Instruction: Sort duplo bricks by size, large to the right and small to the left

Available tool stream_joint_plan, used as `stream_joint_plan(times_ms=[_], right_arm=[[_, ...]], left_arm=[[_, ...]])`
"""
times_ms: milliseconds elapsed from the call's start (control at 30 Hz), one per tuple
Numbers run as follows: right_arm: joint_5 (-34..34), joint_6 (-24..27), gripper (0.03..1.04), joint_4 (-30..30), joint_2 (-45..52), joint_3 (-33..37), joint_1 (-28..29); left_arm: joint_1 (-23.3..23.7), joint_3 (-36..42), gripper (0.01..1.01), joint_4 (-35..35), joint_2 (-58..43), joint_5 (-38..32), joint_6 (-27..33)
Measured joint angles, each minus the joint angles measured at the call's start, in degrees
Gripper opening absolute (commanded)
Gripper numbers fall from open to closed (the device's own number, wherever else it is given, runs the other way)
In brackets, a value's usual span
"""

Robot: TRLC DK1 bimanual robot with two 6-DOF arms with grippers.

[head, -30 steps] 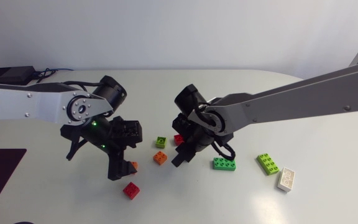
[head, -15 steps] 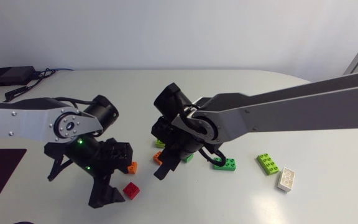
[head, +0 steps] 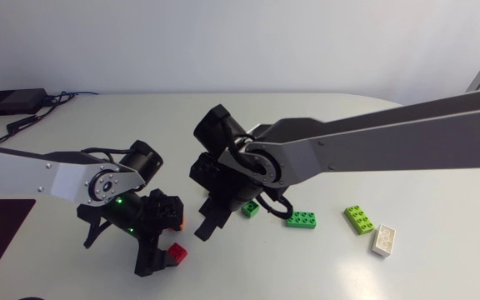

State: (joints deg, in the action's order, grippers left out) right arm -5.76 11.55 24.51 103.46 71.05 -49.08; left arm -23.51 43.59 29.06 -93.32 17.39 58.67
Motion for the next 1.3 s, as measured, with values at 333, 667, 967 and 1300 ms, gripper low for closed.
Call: stream_joint_plan(times_ms=[333,667,967,1300], right_arm=[[-0.6,0.0,0.28,0.0,0.0,0.0,0.0],[-3.1,1.4,0.28,3.9,4.8,3.9,-0.4],[-3.1,4.8,0.29,9.0,14.5,14.7,-2.1],[-3.3,6.5,0.59,12.9,21.3,22.2,-2.7]], left_arm=[[7.6,0.5,0.926,-0.8,-0.6,-0.2,1.1],[14.9,3.9,0.934,-0.8,5.6,0.1,1.7],[20.2,5.8,0.985,0.2,12.1,4.4,1.7],[21.3,5.8,0.985,0.3,12.7,6.5,1.3]])
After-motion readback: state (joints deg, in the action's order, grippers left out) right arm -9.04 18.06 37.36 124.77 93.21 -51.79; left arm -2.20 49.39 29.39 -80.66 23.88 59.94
